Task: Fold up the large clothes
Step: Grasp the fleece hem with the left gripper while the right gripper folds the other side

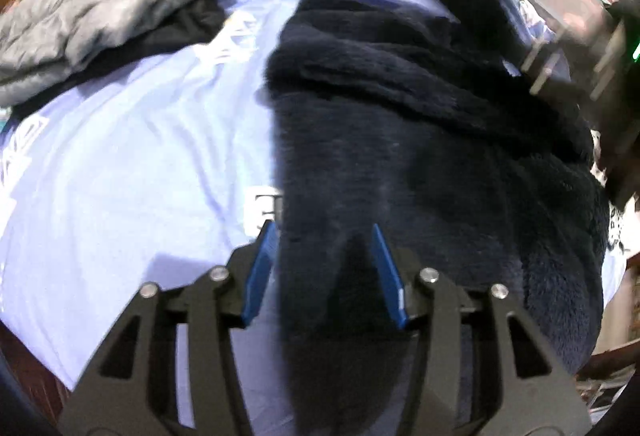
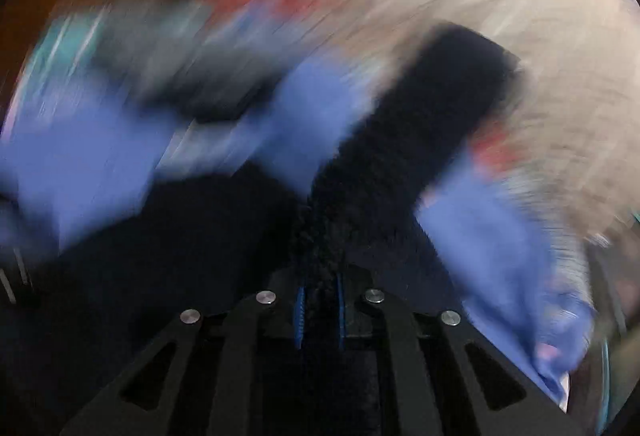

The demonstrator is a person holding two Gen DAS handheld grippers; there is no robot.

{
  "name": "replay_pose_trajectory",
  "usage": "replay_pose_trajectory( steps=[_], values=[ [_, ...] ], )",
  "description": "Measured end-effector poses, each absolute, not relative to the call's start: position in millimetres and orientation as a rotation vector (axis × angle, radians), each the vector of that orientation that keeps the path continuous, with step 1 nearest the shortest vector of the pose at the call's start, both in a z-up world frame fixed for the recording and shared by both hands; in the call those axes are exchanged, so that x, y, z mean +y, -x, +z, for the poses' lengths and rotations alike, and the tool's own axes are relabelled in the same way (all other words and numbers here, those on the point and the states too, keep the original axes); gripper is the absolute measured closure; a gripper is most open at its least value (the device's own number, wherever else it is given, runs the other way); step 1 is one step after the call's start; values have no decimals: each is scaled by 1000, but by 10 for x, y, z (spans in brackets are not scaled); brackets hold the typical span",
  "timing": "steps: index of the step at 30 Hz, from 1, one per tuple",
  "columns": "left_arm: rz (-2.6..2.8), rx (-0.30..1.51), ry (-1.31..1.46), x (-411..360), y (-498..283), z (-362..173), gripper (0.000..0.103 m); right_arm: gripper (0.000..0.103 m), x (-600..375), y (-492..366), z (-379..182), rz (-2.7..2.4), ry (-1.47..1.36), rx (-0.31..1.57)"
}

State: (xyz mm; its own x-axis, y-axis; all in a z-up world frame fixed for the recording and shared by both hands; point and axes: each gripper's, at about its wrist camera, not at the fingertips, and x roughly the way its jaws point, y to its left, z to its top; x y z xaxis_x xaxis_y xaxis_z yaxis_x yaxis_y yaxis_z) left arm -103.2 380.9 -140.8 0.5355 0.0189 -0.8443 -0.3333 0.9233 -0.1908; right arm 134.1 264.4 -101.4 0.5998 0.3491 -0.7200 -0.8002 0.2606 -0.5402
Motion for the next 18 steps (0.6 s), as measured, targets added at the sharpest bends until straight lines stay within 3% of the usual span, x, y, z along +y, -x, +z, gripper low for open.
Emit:
replay_pose_trajectory(
  steps=[3, 7, 9, 11, 14, 18],
  values=[
    [217, 995, 358, 3878, 1039, -1410, 55, 60, 2480, -1204, -1322, 827, 1069, 532],
    [194, 1018, 365, 3832, 948, -1494, 51, 44, 1927, -1246, -731, 905, 703, 653],
    [178, 1034, 371, 3765, 878, -1558, 51, 30, 1394, -1392, -357, 892, 426, 670],
    [171, 1047, 372, 3694, 834, -1613, 51, 9, 753, -1653, -134, 808, 117, 674],
    [169, 1069, 343, 3592, 786, -1684, 51, 0, 81, -2098, -223, 616, -182, 749],
    [177, 1070, 320, 3575, 830, -1664, 50, 0, -323, -2483, -676, 533, -461, 941]
  ],
)
